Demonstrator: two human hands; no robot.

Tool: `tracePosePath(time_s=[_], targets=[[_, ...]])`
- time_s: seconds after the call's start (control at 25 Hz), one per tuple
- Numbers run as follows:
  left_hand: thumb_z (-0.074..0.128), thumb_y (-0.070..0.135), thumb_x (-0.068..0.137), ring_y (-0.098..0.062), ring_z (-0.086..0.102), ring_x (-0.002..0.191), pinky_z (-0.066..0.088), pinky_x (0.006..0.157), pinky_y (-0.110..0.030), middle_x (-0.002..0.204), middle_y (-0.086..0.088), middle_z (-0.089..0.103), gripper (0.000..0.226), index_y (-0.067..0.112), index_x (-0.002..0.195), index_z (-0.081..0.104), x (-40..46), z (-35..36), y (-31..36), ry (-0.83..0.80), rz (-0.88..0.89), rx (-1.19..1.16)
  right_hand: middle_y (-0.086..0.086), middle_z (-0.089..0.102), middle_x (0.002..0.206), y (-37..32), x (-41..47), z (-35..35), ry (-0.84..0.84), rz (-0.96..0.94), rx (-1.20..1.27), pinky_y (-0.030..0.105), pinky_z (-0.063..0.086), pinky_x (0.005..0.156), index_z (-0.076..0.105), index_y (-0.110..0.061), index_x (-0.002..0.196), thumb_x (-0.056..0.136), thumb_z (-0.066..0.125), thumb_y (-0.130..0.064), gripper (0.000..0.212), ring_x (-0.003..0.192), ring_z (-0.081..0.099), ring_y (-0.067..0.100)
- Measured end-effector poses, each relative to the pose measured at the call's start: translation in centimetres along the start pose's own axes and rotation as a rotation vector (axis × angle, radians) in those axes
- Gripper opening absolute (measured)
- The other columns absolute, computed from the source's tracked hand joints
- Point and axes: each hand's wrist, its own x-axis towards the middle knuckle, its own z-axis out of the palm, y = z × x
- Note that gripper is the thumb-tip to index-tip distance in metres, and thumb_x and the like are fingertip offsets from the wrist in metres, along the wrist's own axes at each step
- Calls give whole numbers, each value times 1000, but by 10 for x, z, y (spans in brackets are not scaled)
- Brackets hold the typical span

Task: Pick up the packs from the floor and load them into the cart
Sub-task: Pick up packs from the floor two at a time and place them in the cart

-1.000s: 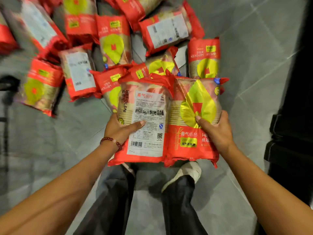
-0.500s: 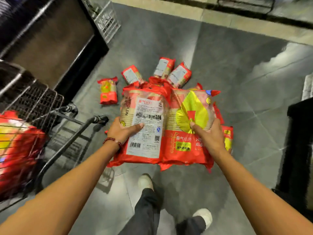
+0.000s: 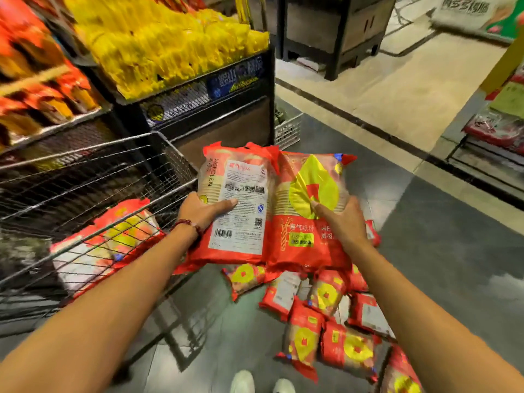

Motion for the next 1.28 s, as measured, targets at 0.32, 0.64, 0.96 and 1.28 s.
tracePosePath(time_s=[0.32,0.64,0.96,1.28], targets=[[87,46,58,-11,66,73,51,74,-29,79,4,70,41,21,84,70,-1,-128,-37,355,-154,-114,7,62,111,-91,45,139,-361,-193,-22,28,42,76,53,-1,120,72,82,-44,71,97,59,20],[82,57,42,-14,65,71,52,78,-34,75,4,68,56,17,78,69,26,-300,-107,576,-293,-167,5,60,108,-186,30,352,-636,-226,-64,39,53,84,51,-3,118,71,83,-48,73,98,62,22],[84,56,44,-24,71,88,56,85,-38,92,-5,75,64,16,94,75,103,-427,-197,592,-441,-189,12,64,110,-221,27,538,-720,-174,-185,50,55,86,50,-5,112,47,74,-68,94,98,66,30],[87,57,44,-22,68,90,52,79,-31,94,-4,72,70,11,96,72,120,-399,-307,583,-730,-298,8,70,103,-151,29,614,-862,-29,-416,39,56,75,56,-6,109,51,80,-67,87,88,68,23]])
